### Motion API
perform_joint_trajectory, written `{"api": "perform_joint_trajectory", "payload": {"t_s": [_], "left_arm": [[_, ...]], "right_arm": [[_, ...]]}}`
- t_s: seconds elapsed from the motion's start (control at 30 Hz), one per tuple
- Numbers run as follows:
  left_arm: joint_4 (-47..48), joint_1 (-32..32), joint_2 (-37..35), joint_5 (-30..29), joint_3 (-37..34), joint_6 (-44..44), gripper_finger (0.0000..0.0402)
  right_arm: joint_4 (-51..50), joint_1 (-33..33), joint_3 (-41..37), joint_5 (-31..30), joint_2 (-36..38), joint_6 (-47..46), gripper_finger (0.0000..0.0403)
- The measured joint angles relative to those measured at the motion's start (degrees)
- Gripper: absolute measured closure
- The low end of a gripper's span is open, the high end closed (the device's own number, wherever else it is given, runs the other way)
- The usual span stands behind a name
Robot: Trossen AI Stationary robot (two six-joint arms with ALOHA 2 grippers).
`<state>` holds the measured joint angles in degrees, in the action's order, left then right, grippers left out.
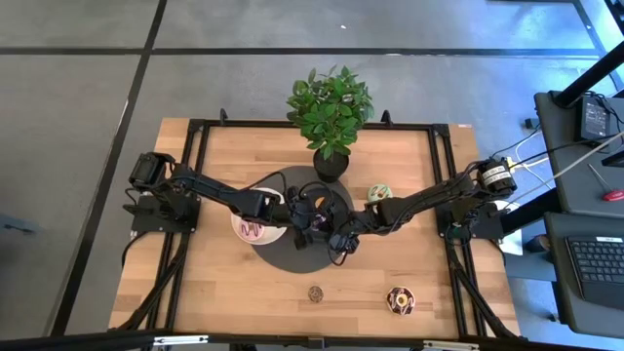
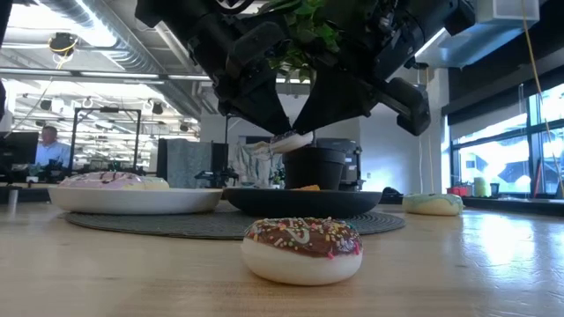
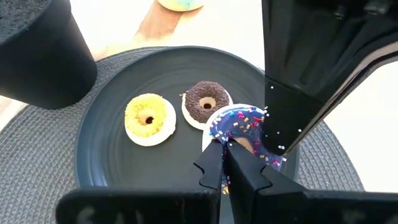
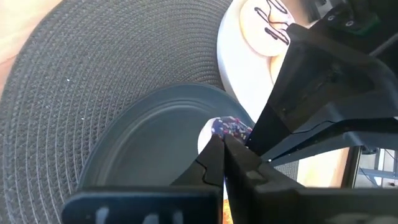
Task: Pick & Place donuts
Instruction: Put the small blue donut on the black plate
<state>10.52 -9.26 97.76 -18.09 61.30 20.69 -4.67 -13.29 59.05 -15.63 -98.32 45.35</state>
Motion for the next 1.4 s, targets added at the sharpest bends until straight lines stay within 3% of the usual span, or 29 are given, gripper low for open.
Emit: {"api": "perform_joint_trajectory", "payload": {"t_s": [0.37,0.7,0.83,1.2,1.4], "left_arm": [[0.05,0.0,0.0,-0.24,0.0,-0.44,0.0359],[3.17,-0.04,-0.29,-1.93,0.0,1.29,0.026],[5.45,-0.04,-1.65,-3.33,-0.04,3.04,0.0238],[6.05,-1.33,-3.28,-8.78,-0.04,2.32,0.0234],[6.06,-1.25,-3.28,-8.84,-0.04,2.14,0.0235]], "right_arm": [[0.03,0.01,0.0,-0.41,0.0,-1.04,0.0399],[-0.92,0.09,-0.26,-0.58,0.0,-7.87,0.0399],[1.6,0.91,-1.79,0.91,0.0,-12.33,0.0399],[20.26,3.97,-10.7,2.77,0.02,-18.06,0.04],[22.44,3.92,-12.1,4.91,0.02,-18.67,0.04]]}}
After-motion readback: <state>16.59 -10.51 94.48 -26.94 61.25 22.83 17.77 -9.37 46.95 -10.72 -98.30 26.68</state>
